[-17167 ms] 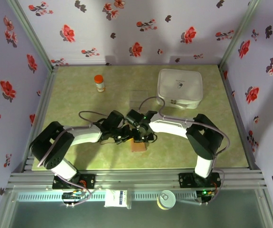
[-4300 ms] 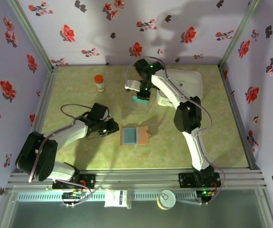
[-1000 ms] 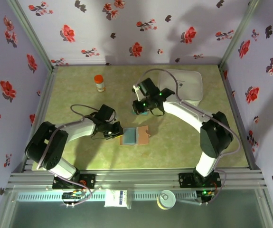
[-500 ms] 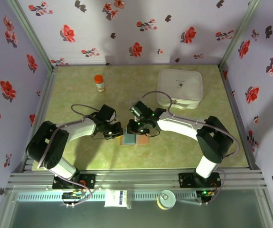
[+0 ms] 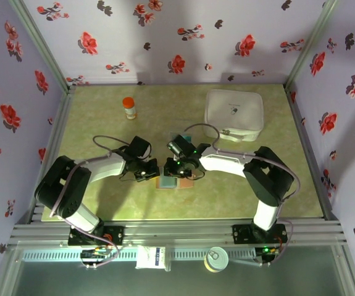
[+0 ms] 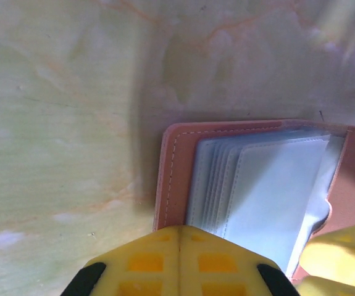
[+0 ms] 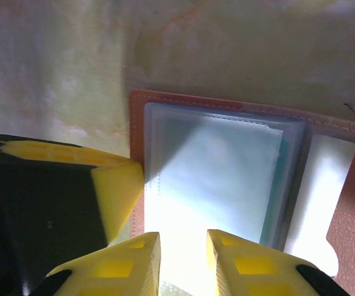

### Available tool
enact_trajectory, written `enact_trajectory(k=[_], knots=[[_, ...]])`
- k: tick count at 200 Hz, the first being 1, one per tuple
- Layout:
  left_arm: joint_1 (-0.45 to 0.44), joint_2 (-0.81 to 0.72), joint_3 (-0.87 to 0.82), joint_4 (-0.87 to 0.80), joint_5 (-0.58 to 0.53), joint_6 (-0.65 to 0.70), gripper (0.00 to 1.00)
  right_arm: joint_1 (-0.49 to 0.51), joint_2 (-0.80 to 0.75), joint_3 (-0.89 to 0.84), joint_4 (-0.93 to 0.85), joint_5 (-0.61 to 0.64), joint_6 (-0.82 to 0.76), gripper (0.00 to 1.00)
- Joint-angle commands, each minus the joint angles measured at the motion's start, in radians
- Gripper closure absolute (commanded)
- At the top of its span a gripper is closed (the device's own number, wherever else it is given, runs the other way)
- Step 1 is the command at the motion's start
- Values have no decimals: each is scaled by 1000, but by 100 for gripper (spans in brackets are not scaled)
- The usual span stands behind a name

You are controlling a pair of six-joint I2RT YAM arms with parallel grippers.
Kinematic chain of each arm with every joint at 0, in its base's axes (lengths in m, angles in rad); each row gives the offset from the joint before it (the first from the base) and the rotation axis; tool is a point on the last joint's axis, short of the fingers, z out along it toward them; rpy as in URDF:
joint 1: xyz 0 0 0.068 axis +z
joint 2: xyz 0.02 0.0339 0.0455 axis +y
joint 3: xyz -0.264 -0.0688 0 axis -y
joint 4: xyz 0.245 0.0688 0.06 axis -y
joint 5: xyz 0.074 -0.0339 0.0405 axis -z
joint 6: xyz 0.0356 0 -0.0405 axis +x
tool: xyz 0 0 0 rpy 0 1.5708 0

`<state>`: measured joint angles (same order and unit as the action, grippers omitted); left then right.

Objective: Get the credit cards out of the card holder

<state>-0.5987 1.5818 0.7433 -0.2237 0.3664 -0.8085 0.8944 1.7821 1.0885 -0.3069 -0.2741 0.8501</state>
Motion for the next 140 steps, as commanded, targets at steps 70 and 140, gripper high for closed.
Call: enact_trajectory(k=[70,140], knots=[[-7,29,-5,-34,-29,20,97,-6,-9,-23,-55,47,3,73],[-7,29,14,-47,-30,30,97,-34,-32,-69,-34,31,0,74]])
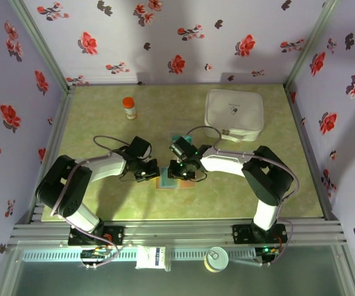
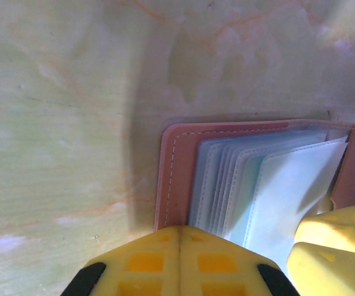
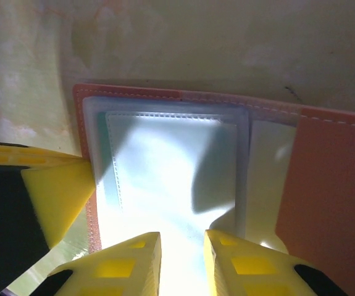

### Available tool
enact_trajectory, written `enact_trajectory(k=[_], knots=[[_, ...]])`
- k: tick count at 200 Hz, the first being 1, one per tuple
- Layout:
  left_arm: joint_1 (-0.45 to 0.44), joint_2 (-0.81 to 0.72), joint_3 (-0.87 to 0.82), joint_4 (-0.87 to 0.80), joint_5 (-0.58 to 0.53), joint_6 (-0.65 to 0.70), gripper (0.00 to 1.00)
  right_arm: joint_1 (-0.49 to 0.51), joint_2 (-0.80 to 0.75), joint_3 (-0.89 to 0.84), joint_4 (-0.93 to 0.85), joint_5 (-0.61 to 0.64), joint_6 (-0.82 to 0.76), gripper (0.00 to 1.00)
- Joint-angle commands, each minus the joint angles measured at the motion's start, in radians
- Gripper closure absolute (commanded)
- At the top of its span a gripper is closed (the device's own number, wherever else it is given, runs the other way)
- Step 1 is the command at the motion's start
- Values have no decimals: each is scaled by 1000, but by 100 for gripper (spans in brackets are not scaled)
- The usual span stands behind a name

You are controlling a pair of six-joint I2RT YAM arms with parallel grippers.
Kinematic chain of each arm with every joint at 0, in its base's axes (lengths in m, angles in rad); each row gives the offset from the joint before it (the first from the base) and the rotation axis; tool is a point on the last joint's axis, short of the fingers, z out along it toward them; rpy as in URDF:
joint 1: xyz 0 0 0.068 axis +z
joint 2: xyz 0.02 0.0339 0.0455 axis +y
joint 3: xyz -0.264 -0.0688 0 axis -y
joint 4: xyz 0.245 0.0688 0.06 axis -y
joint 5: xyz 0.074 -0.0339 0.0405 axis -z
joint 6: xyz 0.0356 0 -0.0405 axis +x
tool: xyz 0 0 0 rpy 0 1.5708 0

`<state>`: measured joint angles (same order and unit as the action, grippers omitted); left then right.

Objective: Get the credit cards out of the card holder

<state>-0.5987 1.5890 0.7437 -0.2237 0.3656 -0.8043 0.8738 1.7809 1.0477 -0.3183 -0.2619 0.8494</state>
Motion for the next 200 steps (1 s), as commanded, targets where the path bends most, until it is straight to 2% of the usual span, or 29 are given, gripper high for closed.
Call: enact_trajectory(k=[1,68,135,200], knots=[[-7,22,15,-47,-30,26,97,-14,-32,-29,-22,18,0,74],[-7,11,33,-62,-34,30,97,-33,-48,-75,26,3,9,78],[-15,-82,93,-121,-17,20,94,-38,-50,-104,70,-12,25,81],[-60,-12,128,-132,-15,8,94,-41,-58,-124,96,-17,35,81]])
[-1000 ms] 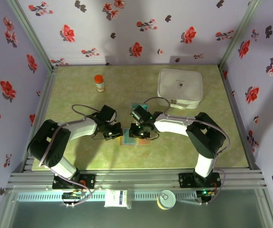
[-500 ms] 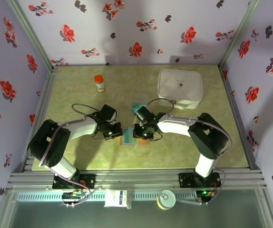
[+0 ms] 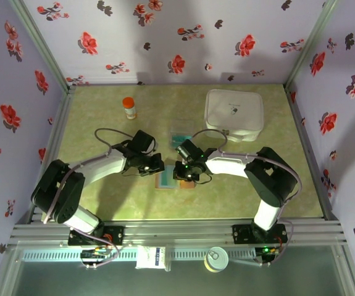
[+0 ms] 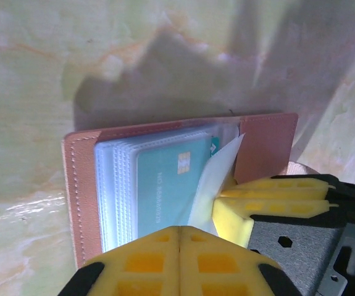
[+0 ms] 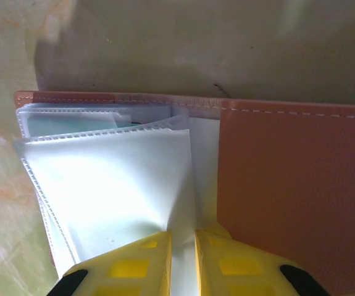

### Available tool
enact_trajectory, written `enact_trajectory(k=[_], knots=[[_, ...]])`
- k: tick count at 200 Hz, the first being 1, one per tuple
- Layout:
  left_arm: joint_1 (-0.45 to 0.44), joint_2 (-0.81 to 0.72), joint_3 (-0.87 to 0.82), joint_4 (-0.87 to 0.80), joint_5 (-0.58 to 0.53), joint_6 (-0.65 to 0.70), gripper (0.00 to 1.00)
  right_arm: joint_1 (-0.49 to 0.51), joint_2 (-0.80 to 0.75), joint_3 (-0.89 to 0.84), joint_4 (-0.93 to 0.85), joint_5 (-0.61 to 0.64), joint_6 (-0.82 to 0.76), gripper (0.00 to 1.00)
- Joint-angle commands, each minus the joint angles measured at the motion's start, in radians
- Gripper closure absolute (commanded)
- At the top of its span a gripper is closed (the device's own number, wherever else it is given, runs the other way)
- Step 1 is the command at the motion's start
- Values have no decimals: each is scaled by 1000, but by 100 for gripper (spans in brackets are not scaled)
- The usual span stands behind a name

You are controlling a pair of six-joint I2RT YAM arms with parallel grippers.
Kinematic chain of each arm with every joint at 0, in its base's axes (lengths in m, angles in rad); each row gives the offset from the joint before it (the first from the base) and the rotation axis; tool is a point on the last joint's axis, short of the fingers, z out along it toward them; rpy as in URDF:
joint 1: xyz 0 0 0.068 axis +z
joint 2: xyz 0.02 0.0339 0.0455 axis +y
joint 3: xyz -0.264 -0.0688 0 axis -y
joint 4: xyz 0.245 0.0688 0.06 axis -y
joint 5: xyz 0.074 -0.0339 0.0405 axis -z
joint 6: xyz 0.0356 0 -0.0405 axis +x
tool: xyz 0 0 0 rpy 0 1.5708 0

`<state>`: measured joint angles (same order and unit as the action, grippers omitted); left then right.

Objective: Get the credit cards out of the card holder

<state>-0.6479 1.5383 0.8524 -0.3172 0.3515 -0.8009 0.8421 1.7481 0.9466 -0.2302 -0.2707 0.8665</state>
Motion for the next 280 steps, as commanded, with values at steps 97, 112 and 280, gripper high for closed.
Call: enact_trajectory(k=[97,112,280], knots=[[-35,88,48,-18,26,-5,95,-11,-67,-39,17,-14,25,79],[-35,83,58,-27,25,-2,95,-14,-91,-35,-9,3,19,77],[-151,298,288,-3,89,-32,94,-68,-451,-105,-279,208,-33,73]])
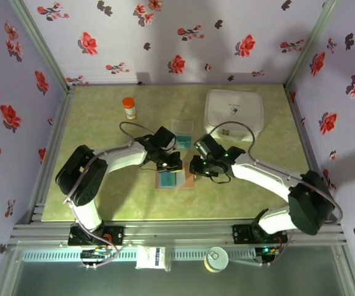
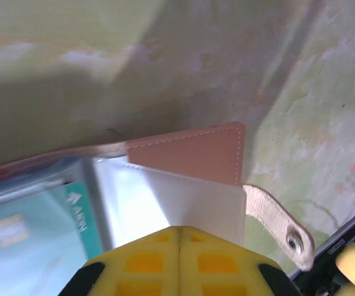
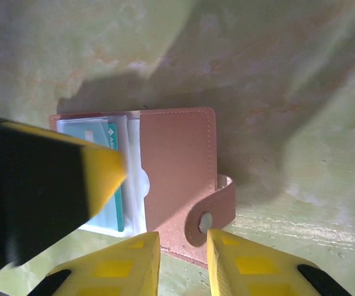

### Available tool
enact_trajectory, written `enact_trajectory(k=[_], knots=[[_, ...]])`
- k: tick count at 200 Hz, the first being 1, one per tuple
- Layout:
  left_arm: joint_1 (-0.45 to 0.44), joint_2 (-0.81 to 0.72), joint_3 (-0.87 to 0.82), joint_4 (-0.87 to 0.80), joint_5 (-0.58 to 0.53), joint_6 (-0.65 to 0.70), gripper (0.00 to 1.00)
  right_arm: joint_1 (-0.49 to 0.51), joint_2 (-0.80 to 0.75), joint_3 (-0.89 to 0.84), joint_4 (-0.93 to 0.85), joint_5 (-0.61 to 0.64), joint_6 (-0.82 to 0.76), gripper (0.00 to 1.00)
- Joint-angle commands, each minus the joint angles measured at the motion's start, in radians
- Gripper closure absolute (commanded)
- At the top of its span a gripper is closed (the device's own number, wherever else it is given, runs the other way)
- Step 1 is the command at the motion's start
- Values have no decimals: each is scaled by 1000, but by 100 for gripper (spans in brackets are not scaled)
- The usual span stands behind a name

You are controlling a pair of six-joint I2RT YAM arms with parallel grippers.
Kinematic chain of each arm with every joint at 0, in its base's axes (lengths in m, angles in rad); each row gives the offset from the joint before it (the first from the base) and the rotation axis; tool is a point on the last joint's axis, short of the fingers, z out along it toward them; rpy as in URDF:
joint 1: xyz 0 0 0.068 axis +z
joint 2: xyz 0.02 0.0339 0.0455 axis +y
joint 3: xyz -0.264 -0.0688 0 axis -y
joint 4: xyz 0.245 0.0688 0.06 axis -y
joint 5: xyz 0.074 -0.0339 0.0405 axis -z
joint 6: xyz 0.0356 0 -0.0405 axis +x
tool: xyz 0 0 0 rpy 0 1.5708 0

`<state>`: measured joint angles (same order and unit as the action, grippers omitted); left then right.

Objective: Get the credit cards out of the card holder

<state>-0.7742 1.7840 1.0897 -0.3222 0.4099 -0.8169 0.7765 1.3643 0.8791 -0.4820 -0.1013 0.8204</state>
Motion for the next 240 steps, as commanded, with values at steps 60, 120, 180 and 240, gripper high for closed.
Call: enact_trajectory(k=[60,120,180,240], knots=[[-23,48,64,12,35,-11,94,0,-120,-63,6,12,41,73],[60,-108,-46,12,24,-2,94,39,-30,25,39,-24,40,73],[147,-223,-205,-10,-6,29,94,87,183,136,130,-130,47,74],[168,-172,-264,44,10,33,96,92,333,137,242,-197,60,70]])
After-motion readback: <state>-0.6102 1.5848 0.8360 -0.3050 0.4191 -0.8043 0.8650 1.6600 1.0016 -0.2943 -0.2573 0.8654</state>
